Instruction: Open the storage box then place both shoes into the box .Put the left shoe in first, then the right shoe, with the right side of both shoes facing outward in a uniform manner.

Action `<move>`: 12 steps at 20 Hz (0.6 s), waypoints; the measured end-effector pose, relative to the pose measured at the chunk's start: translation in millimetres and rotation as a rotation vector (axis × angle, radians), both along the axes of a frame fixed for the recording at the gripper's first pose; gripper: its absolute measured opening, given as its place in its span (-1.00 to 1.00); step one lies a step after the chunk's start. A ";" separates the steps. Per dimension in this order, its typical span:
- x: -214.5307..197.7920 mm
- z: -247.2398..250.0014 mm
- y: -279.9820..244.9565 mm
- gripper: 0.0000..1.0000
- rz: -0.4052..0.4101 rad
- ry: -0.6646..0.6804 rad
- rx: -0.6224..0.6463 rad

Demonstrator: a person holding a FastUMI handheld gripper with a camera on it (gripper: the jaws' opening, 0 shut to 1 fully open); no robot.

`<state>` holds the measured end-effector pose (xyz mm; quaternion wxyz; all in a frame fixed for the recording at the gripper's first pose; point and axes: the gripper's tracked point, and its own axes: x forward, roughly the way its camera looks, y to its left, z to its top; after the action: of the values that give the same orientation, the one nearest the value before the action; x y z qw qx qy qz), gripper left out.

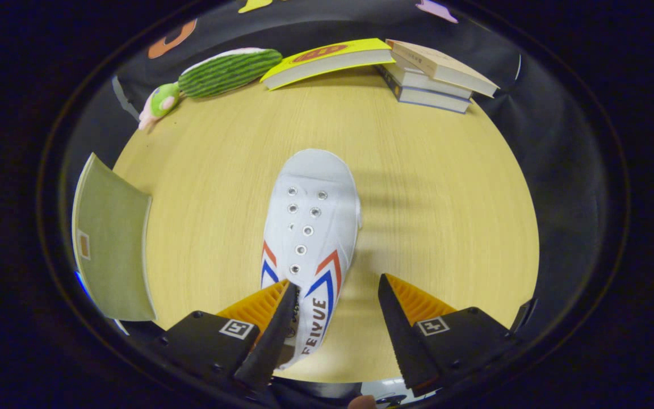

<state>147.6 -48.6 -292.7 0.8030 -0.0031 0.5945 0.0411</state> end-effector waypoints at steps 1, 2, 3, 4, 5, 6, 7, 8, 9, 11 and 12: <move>1.6 0.0 1.0 0.77 -0.007 0.008 0.010; 2.2 -1.8 4.6 0.66 -0.004 0.017 0.030; 1.4 -1.9 8.5 0.54 -0.007 0.028 0.046; 2.9 -1.4 11.0 0.43 -0.013 0.032 0.057; 1.4 -2.9 14.8 0.31 -0.015 0.042 0.066; 2.7 -0.5 13.4 0.15 -0.027 0.034 0.060; 0.9 -1.7 12.6 -0.02 -0.029 0.030 0.062; 1.6 -1.9 13.2 -0.10 -0.047 0.024 0.071; 1.5 -0.7 12.5 -0.21 -0.065 0.015 0.079; 2.9 1.5 7.3 -0.54 -0.112 -0.002 0.104; 4.2 1.4 6.8 -0.65 -0.145 -0.006 0.129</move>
<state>151.8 -41.8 -291.3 0.8043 0.0918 0.5867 0.0213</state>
